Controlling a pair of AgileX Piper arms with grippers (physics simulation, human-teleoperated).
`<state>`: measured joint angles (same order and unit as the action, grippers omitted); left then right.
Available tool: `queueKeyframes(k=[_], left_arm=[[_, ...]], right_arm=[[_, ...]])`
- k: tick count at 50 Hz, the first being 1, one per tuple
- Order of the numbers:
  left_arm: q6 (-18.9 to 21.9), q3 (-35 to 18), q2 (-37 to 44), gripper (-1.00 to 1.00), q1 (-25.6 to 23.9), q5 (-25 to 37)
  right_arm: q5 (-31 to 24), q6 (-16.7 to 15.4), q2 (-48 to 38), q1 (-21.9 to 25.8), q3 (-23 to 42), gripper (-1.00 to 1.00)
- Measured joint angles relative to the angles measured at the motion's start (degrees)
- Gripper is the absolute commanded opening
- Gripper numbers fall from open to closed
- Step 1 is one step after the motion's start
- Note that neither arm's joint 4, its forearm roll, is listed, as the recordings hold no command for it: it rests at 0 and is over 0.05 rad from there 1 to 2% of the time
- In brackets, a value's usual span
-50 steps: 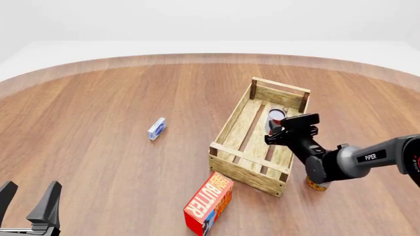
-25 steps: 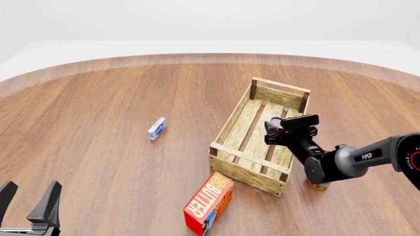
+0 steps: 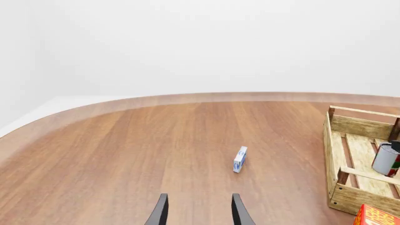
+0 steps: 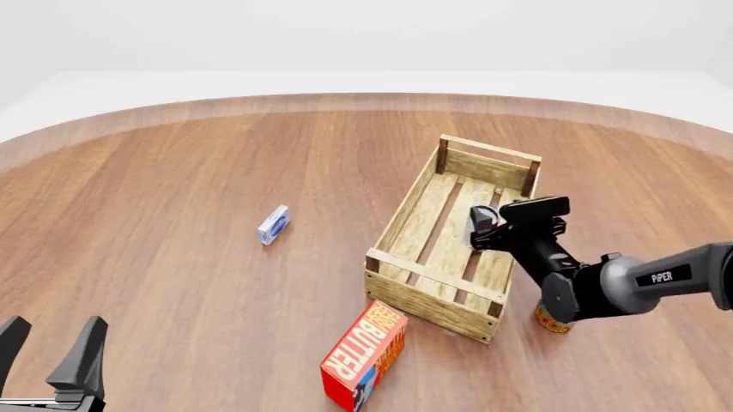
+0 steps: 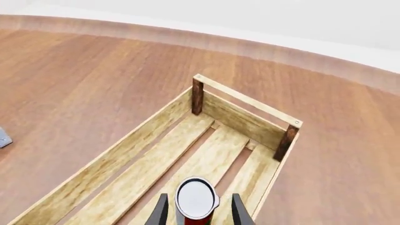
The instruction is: Pick up the tomato sauce, and put it in the wooden tray.
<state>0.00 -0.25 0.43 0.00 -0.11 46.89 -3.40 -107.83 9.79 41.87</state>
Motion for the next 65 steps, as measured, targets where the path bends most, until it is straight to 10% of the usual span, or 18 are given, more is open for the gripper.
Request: queueKeyframes(k=[65], left_arm=[[0.0,0.0,0.0,1.0,0.0,0.0]], right_arm=[[-7.6,-1.8,16.1,-0.2,-5.7,1.0]])
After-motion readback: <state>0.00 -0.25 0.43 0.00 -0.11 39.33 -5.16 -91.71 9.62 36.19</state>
